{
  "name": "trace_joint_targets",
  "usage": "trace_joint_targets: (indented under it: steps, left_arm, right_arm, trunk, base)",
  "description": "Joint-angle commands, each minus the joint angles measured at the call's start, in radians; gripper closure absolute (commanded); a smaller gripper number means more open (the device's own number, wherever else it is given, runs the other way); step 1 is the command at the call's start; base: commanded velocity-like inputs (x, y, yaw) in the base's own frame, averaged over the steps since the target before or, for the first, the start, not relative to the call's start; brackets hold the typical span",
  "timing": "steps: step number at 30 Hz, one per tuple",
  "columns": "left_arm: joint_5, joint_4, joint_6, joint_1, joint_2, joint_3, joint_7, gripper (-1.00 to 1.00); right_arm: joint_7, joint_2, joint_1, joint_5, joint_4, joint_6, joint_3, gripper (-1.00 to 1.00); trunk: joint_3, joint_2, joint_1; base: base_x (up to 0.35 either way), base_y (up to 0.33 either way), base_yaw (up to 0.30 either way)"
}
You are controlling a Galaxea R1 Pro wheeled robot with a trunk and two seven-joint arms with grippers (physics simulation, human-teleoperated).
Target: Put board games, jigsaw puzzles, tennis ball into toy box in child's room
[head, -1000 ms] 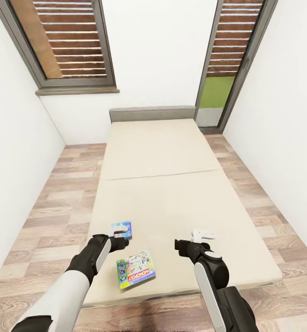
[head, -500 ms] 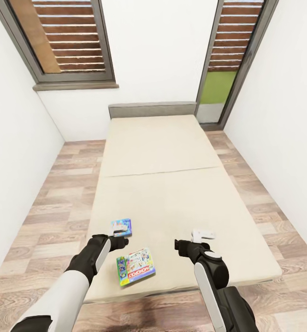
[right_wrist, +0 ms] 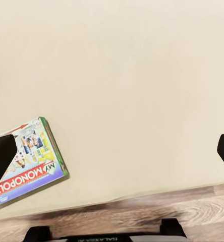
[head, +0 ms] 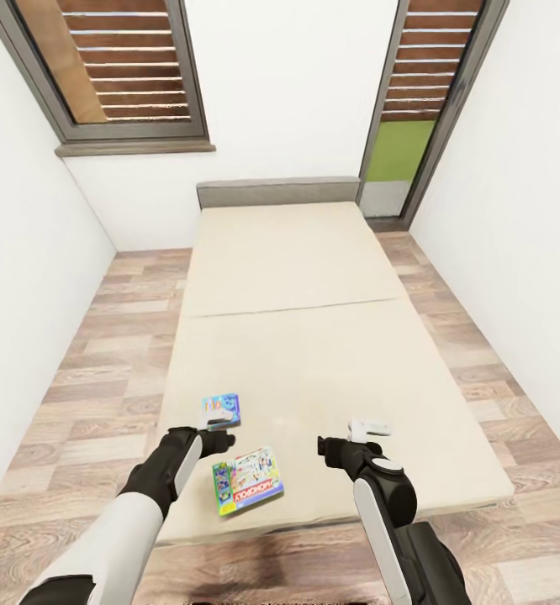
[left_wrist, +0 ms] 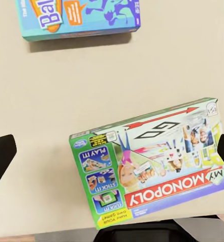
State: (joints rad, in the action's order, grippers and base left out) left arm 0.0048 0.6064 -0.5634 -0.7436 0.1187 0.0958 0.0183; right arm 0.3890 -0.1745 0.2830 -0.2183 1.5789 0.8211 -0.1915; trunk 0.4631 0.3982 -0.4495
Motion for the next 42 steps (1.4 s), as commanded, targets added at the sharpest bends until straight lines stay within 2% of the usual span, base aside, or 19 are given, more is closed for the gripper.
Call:
trace_joint_targets:
  steps: [1, 7, 15, 24, 42]
  left_arm:
    - [0.001, 0.003, -0.006, 0.0, 0.003, 0.005, 0.002, -1.0]
    - [0.001, 0.054, -0.018, -0.008, 0.008, 0.004, 0.005, -1.0]
    - [-0.001, 0.109, -0.046, -0.055, 0.012, 0.003, 0.009, -1.0]
    - [-0.003, 0.119, -0.053, -0.074, 0.025, 0.001, 0.011, -1.0]
    - [-0.008, 0.121, -0.044, -0.077, 0.027, -0.002, 0.01, -1.0]
  right_arm:
    - [0.01, 0.0, 0.001, -0.011, 0.001, 0.003, -0.001, -1.0]
    - [0.011, 0.0, 0.001, -0.011, 0.001, 0.003, -0.002, -1.0]
    - [0.011, 0.0, 0.001, -0.011, 0.001, 0.002, -0.001, -1.0]
    - [0.011, 0.0, 0.001, -0.011, 0.001, 0.001, 0.0, -1.0]
    - [0.011, 0.0, 0.001, -0.011, 0.001, 0.0, -0.002, -1.0]
  trunk:
    - [0.003, 0.002, 0.0]
    - [0.013, 0.002, 0.0]
    - [0.026, 0.002, 0.0]
    - [0.041, 0.002, 0.0]
    - [0.07, 0.002, 0.0]
  base:
    - [0.0, 0.0, 0.0]
    - [0.0, 0.0, 0.0]
    - [0.0, 0.0, 0.0]
    - [0.0, 0.0, 0.0]
    - [0.0, 0.0, 0.0]
